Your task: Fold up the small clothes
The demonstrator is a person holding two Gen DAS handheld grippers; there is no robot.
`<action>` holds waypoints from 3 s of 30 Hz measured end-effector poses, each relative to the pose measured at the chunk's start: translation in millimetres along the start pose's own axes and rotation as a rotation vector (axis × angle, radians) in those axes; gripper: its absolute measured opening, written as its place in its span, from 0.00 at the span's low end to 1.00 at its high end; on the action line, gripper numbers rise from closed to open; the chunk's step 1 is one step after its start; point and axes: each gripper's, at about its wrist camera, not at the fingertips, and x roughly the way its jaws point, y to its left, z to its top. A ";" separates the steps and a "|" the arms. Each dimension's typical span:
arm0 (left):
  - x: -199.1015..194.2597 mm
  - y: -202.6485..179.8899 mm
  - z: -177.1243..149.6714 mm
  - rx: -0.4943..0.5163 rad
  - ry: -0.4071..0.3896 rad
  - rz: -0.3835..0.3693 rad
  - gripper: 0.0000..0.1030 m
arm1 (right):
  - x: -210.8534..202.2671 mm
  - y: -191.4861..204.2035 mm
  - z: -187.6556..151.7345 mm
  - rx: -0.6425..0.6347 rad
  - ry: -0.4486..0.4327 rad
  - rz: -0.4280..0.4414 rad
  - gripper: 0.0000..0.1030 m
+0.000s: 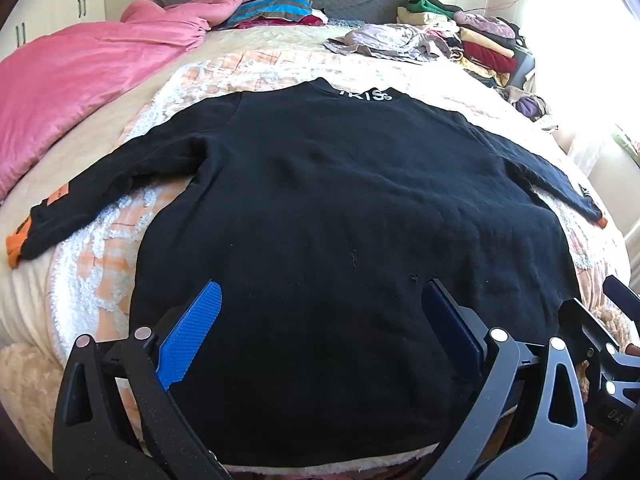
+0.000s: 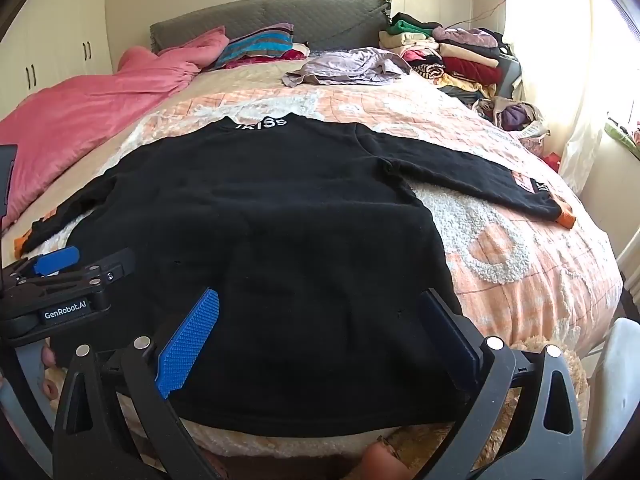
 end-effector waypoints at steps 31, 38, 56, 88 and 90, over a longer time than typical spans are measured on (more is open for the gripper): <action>-1.4 -2.5 -2.6 -0.003 0.001 0.000 0.91 | 2.2 2.2 -0.9 0.002 0.010 0.004 0.96; -1.9 -2.7 -2.9 -0.003 0.000 0.001 0.91 | 3.9 2.6 -0.8 0.003 0.013 0.005 0.96; 5.1 -2.6 1.1 0.000 0.010 0.004 0.91 | 9.1 2.9 6.5 0.002 0.016 0.023 0.96; 63.9 -8.0 117.1 -0.018 0.014 -0.001 0.91 | 76.8 -40.7 131.5 0.124 -0.011 0.010 0.96; 68.6 -9.6 124.7 -0.019 0.015 -0.007 0.91 | 84.0 -48.2 138.3 0.152 -0.008 -0.004 0.96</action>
